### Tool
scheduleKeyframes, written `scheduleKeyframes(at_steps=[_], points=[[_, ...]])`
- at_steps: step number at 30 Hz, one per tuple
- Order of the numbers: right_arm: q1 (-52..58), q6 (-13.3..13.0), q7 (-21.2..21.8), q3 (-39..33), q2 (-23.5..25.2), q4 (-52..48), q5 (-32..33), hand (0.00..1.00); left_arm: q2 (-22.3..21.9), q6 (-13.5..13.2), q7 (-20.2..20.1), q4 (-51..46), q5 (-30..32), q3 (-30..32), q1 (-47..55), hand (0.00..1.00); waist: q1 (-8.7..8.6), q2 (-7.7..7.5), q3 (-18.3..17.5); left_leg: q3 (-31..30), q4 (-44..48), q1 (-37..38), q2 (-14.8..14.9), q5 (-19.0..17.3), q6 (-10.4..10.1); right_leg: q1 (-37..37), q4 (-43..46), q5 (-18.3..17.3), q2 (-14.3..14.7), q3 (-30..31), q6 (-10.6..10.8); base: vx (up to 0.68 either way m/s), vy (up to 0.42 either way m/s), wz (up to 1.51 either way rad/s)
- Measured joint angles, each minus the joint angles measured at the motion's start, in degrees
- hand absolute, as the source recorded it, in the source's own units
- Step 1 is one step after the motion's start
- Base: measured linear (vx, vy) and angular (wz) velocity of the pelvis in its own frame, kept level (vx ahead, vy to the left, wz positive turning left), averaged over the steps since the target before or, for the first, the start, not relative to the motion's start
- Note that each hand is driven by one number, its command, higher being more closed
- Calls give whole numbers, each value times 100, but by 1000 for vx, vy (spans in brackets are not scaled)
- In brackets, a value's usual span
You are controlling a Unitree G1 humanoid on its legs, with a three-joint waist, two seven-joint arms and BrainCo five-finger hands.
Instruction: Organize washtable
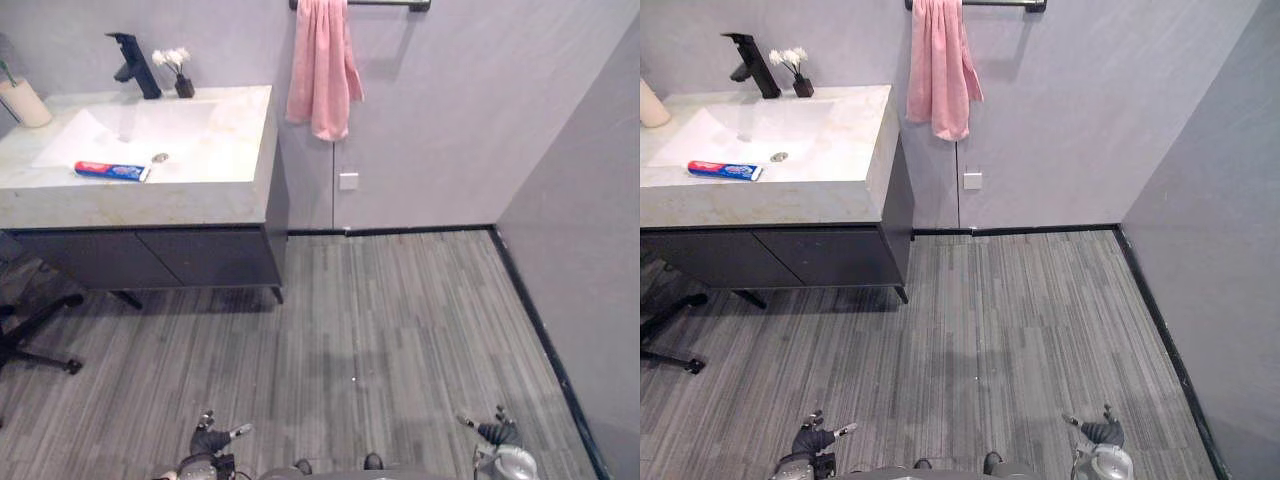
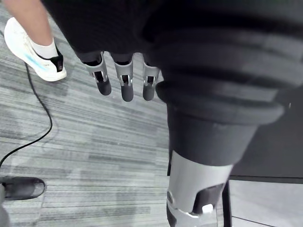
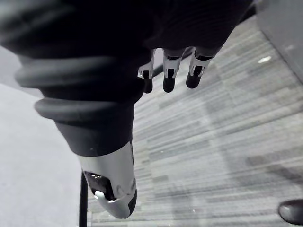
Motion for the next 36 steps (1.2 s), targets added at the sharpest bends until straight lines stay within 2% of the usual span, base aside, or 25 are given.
scheduleKeyframes(at_steps=[4,9,15,17,21,23,25,27,28,29,32,34,35,36], points=[[18,-63,265,198,-185,-217,-1,0,36,-74,-137,-636,-12,-20,78,0,-13,70,58,92,0,99,-2,-37,-57,131,-107,39,-14,-19,63,64,12,-7],[33,-89,536,522,-231,-227,25,0,62,-150,-381,-929,-22,-276,80,0,-66,110,82,129,8,146,-2,-39,-59,192,-133,39,-22,-33,64,42,-5,-2],[9,-91,610,691,-227,-439,25,0,35,-147,-486,-1161,-137,-521,87,0,-146,146,105,177,180,68,-1,-137,-184,182,-151,33,-39,-1,73,1,-12,-4],[-24,-91,606,691,-228,-440,25,0,15,-144,-487,-1361,-138,-606,118,0,-144,180,126,257,380,-67,13,-245,-91,106,-143,21,-37,51,87,-37,-4,-17],[-255,-53,565,771,-230,-443,23,0,-36,-143,-467,-1606,-140,-612,139,0,-109,372,212,535,785,-466,141,-678,169,-282,-55,5,79,334,94,-56,24,-42],[-297,-36,498,797,-227,-451,23,0,-42,-133,-464,-1630,-140,-611,158,0,-58,384,225,654,950,-540,173,-849,215,-471,238,-176,100,463,114,-19,30,-42],[-187,24,423,789,-226,-595,22,0,-39,-126,-455,-1834,-149,-609,236,0,-26,320,253,792,1299,-588,91,-1202,290,-1029,1514,-881,-10,529,241,1,45,-26],[-164,35,368,791,-227,-669,23,0,-35,-120,-413,-1840,-158,-611,238,0,-80,249,293,828,1473,-560,-36,-1404,369,-1383,2432,-1195,-184,461,301,76,80,-16],[-193,50,338,799,-210,-686,23,0,-21,-116,-354,-1855,-161,-620,236,0,-104,251,331,818,1503,-494,-63,-1549,485,-1801,3288,-1209,-270,311,353,149,95,-15],[-191,58,336,800,-189,-695,23,0,-4,-115,-335,-1866,-163,-620,234,0,-135,239,356,812,1503,-433,-79,-1594,492,-1953,3618,-1290,-327,188,354,241,85,-13],[-190,86,315,802,-165,-862,25,0,36,-109,-235,-1879,-168,-668,185,0,-172,229,415,812,1485,-44,-17,-1803,391,-2501,3821,-1495,-465,-236,266,341,11,1],[-239,77,314,817,-213,-944,25,0,15,-108,-215,-1875,-183,-688,30,0,-238,300,507,787,1360,275,154,-1854,326,-2900,3525,-1405,-401,-495,234,440,-65,20],[-271,78,306,841,-245,-960,25,0,24,-112,-201,-1877,-199,-689,-61,0,-239,341,534,738,1223,485,254,-1833,170,-3052,2898,-975,-268,-632,104,559,-97,28],[-218,73,280,883,-255,-1014,27,0,57,-116,-197,-1882,-200,-686,-56,0,-283,288,515,618,1201,631,298,-1861,-18,-3065,2354,155,-186,-654,-175,590,-111,35]])
